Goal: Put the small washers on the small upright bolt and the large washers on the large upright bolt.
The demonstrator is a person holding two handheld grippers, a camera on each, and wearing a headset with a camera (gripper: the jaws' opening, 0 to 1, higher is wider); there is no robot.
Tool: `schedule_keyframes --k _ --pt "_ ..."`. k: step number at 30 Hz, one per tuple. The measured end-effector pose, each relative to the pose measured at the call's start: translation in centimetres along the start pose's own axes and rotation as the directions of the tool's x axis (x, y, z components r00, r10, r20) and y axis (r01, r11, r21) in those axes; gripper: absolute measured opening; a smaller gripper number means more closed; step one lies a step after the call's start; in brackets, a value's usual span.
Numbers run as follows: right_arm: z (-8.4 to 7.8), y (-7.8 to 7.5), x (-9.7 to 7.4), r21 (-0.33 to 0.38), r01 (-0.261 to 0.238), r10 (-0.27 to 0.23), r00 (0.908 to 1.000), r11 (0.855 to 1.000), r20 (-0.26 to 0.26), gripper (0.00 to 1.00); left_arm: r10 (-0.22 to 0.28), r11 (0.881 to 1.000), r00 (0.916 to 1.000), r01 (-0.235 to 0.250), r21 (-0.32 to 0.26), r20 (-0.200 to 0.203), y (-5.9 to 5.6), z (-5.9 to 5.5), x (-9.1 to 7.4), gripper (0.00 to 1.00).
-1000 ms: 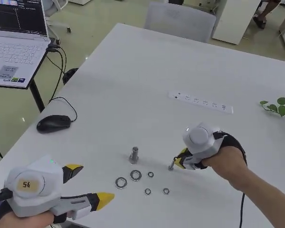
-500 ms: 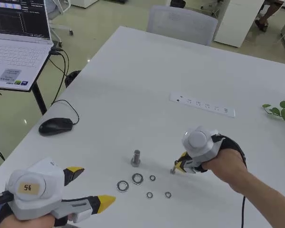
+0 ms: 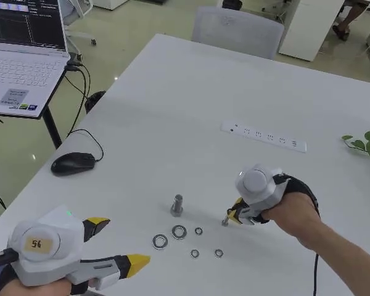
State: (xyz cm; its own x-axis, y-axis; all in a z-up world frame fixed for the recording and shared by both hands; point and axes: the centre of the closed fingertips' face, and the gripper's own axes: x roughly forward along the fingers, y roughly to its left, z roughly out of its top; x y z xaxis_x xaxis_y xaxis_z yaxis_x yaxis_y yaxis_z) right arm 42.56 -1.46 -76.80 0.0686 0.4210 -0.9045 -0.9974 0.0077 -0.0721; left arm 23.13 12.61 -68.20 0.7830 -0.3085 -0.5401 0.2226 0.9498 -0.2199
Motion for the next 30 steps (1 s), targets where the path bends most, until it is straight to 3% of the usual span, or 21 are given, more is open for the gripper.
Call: schedule_keyframes --k 11,30 --pt "-0.1 0.3 0.3 -0.015 -0.006 0.006 0.9998 1.0 -0.019 0.14 0.002 1.0 1.0 -0.002 -0.009 0.001 0.0 -0.2 0.0 0.69" --pt "-1.6 0.6 3.3 -0.004 -0.022 0.022 0.9977 1.0 -0.065 0.14 0.019 1.0 0.9998 -0.019 -0.02 0.003 0.7 -0.5 -0.4 0.69"
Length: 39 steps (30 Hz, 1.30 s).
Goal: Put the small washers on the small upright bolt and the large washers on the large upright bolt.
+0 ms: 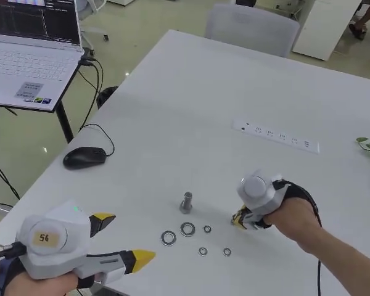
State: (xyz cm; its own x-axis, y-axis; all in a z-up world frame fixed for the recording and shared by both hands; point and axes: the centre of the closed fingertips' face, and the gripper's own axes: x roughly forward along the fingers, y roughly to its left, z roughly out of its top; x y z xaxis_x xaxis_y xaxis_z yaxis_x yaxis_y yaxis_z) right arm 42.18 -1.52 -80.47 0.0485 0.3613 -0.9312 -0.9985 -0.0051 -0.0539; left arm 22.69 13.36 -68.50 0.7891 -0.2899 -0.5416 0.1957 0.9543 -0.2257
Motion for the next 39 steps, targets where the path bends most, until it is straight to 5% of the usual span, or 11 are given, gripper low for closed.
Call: schedule_keyframes --k 12,25,29,39 --pt "-0.7 0.0 1.2 0.022 -0.014 0.014 0.9999 1.0 -0.008 0.13 0.003 1.0 1.0 -0.003 0.005 0.003 0.2 0.3 0.1 0.69" --pt "-2.6 0.3 0.0 0.047 -0.006 0.006 1.0 0.999 0.0 0.21 -0.001 1.0 1.0 0.001 0.016 0.001 0.4 0.6 0.8 0.69" --pt "-4.0 1.1 -0.3 0.022 -0.009 0.009 0.9998 1.0 -0.017 0.28 -0.002 1.0 1.0 0.002 0.021 0.001 0.5 0.8 1.0 0.69" --pt "-6.5 3.9 -0.8 0.011 -0.045 0.045 0.9982 0.999 -0.04 0.26 -0.012 0.999 0.9999 0.012 0.036 -0.001 0.2 1.3 1.4 0.69"
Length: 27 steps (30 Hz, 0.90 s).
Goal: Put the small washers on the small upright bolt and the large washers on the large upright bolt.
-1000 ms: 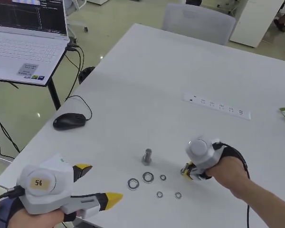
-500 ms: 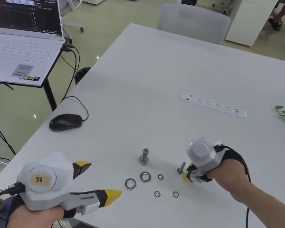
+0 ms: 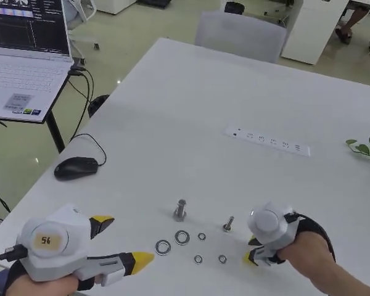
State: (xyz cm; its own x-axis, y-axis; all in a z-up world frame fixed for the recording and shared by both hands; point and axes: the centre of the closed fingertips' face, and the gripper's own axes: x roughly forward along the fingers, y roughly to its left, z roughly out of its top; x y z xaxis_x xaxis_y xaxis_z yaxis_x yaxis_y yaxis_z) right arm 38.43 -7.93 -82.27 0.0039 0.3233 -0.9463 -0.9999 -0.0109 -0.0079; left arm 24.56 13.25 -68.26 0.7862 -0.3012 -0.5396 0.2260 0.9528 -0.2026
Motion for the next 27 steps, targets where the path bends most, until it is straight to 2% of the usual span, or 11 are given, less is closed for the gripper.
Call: schedule_keyframes --k 10,16,21,27 --pt "-0.2 2.7 -0.1 0.02 -0.028 0.028 0.9994 0.999 0.022 0.26 -0.004 1.0 1.0 0.004 0.007 -0.002 -0.4 0.0 0.0 0.69" --pt "0.8 4.1 0.2 0.054 -0.051 0.047 0.9967 0.997 0.067 0.27 -0.004 1.0 1.0 0.004 0.004 0.001 -0.6 -0.2 -0.1 0.69" --pt "1.8 4.7 0.5 0.079 -0.061 0.052 0.9932 0.995 0.104 0.28 -0.003 1.0 1.0 0.003 0.001 0.006 -0.9 -0.2 -0.2 0.69" --pt "3.0 4.7 0.9 0.107 -0.058 0.043 0.9886 0.993 0.144 0.28 -0.006 1.0 1.0 0.006 0.0 0.007 -1.2 -0.3 -0.2 0.69"
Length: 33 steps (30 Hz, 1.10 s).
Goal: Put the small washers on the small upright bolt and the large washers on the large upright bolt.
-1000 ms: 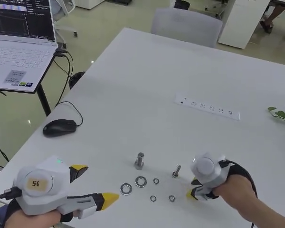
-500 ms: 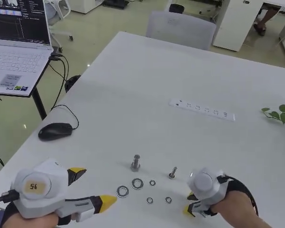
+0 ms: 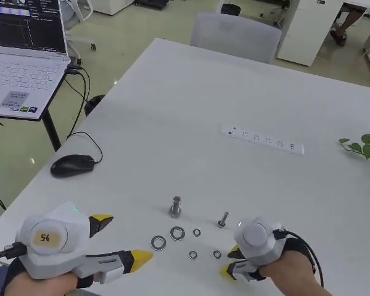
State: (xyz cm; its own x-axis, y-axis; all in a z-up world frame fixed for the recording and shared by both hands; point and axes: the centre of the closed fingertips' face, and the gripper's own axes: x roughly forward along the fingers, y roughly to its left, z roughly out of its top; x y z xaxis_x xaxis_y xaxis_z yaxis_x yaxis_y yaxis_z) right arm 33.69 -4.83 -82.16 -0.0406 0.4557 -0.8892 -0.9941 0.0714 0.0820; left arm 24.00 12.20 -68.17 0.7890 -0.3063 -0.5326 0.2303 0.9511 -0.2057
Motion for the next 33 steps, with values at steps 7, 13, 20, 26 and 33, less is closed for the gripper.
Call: schedule_keyframes --k 7,13,20,26,33 --pt "1.0 -0.4 0.6 -0.031 0.012 -0.012 0.9999 0.999 0.007 0.27 0.001 1.0 1.0 -0.001 -0.002 0.007 0.0 0.2 0.0 0.69" --pt "1.5 -0.7 1.0 -0.091 0.022 -0.022 0.9997 0.996 0.0 0.24 0.003 1.0 0.9999 -0.003 -0.001 0.011 0.0 0.4 -0.1 0.68" --pt "1.5 -0.7 1.0 -0.135 0.032 -0.035 0.9992 0.99 -0.019 0.23 0.001 1.0 0.9999 -0.001 -0.003 0.011 -0.1 0.3 0.0 0.68" --pt "1.7 -1.1 1.1 -0.152 0.039 -0.043 0.9989 0.988 -0.019 0.15 -0.008 1.0 0.9999 0.008 -0.001 0.01 -0.6 0.3 0.3 0.68" --pt "1.7 -1.0 1.1 -0.156 0.053 -0.058 0.9979 0.986 -0.028 0.14 -0.013 1.0 0.9998 0.013 0.002 0.013 -0.8 0.4 0.5 0.68"
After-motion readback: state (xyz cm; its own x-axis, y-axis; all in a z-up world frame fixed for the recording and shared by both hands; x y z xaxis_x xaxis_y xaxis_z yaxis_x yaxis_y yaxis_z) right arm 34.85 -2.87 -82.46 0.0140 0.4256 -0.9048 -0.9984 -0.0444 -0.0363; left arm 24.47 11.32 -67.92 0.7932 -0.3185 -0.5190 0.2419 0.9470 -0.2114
